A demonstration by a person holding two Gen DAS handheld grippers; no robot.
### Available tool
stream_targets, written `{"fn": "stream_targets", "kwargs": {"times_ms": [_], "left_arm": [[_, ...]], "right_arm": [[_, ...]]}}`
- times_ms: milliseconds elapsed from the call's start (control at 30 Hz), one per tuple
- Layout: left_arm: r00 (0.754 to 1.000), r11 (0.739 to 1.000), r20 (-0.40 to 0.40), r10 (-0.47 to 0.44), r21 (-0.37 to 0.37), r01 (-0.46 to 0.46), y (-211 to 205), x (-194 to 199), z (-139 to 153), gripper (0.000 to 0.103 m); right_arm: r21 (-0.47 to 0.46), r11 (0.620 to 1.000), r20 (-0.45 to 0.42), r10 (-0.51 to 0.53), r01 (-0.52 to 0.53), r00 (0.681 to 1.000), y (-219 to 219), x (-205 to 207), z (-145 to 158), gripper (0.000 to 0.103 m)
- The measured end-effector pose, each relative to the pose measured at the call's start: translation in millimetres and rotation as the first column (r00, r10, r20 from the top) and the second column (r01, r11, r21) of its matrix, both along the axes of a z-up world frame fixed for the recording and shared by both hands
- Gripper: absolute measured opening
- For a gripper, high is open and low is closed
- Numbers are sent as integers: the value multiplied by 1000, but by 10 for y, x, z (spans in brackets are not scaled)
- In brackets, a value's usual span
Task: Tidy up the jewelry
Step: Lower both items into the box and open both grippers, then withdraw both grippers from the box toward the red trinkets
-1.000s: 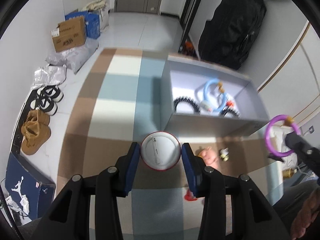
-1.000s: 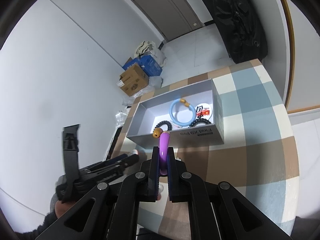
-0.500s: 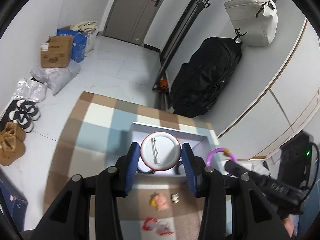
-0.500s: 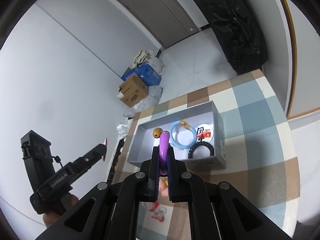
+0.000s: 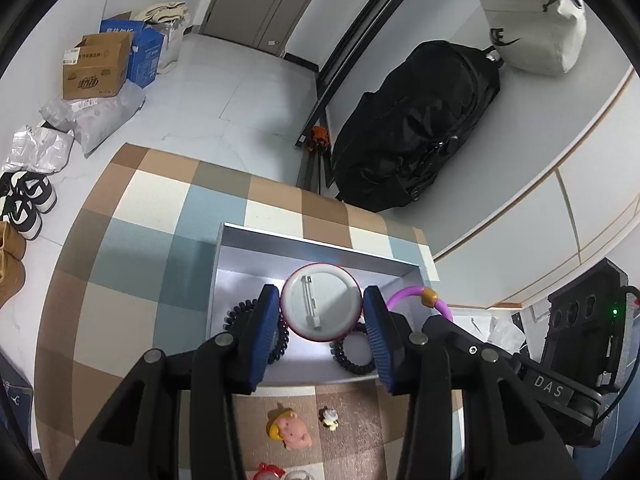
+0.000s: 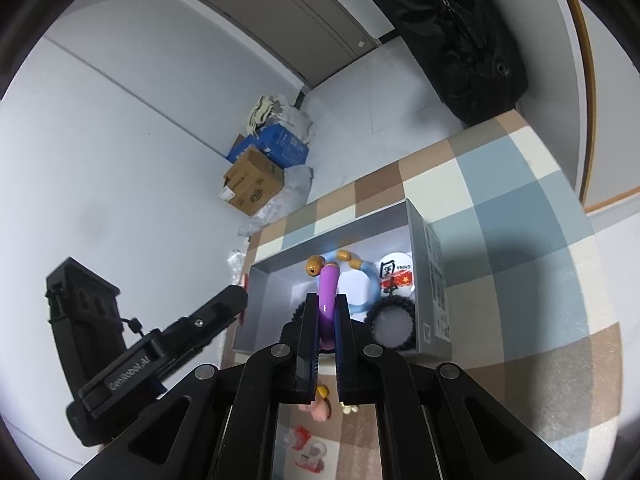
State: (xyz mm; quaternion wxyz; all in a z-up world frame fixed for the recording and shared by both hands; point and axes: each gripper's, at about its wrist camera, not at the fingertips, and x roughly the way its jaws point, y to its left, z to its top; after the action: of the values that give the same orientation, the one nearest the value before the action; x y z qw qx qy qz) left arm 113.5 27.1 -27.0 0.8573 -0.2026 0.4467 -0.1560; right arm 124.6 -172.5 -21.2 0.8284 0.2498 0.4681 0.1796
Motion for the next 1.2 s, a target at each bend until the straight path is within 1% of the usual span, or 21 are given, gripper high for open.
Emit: {"fn": "stream_targets", "kwargs": {"times_ms": [67,167,200,233,267,300,333,367,433,500,633,700,767,800,900,967,1033,1100,1133,1167,1200], "left_arm": [[1000,1000,-15,-2,-25,2,3,26,-36,38],[998,999,-59,15,-31,-17,20,89,-87,39],[997,999,-72,12,-48,-16,34,100,-99,47],[996,997,-84,14,-73,-20,59,99,-105,54],[996,996,-85,18,-88,-25,68,97,-109,64],[997,995,-77,21,-95,-29,76,78,-94,65],[998,995,-67,22,-91,-28,78,57,-73,66],[998,997,-58,15,-72,-19,69,36,-47,66],[998,999,-61,6,-49,-9,64,19,-31,66],[998,999,-66,-9,-50,6,67,7,-24,66],[999,1000,-42,-11,0,11,112,-72,51,66],[1000,1000,-26,-18,24,18,123,-115,85,66],[1000,999,-1,-13,48,13,160,-192,111,66],[1000,998,5,-13,57,13,172,-222,117,66],[999,996,19,-40,82,38,195,-334,111,66],[998,992,21,-58,110,55,191,-417,89,66],[998,990,18,-56,131,53,195,-482,63,66],[999,985,13,-40,169,38,192,-552,38,67],[1000,979,16,-25,205,22,180,-599,23,68],[1000,972,21,-14,236,9,171,-629,20,76],[999,957,36,3,289,-13,150,-667,21,82]], "right_arm": [[6,1000,-9,-1,1,1000,5,32,-22,9],[8,1000,-14,-8,8,1000,12,61,-37,11],[9,1000,-7,-1,1,1000,23,62,-28,11],[0,1000,9,11,-11,1000,43,49,4,14],[-6,1000,20,14,-14,1000,50,35,25,26],[-11,1000,38,14,-14,999,51,8,57,38],[-10,1000,54,12,-11,998,42,-19,86,58],[-4,1000,75,8,-7,997,27,-56,124,64],[-10,1000,99,11,-10,995,5,-99,181,66],[-20,1000,102,7,-5,995,-21,-132,199,74],[-42,999,95,4,0,995,-61,-207,209,77],[-64,998,111,-1,8,994,-75,-265,245,81],[-85,996,127,3,8,992,-77,-336,271,88],[-97,995,133,8,5,991,-75,-363,280,89],[-156,988,148,31,-7,989,-26,-443,306,92],[-224,975,174,43,-3,984,19,-523,325,94],[-269,963,184,52,0,982,45,-571,322,95],[-290,957,184,59,-3,981,65,-633,308,95],[-295,956,180,63,-7,982,70,-658,293,95],[-297,955,174,69,-15,982,78,-683,276,95],[-298,954,169,74,-21,983,84,-711,264,95]]}}
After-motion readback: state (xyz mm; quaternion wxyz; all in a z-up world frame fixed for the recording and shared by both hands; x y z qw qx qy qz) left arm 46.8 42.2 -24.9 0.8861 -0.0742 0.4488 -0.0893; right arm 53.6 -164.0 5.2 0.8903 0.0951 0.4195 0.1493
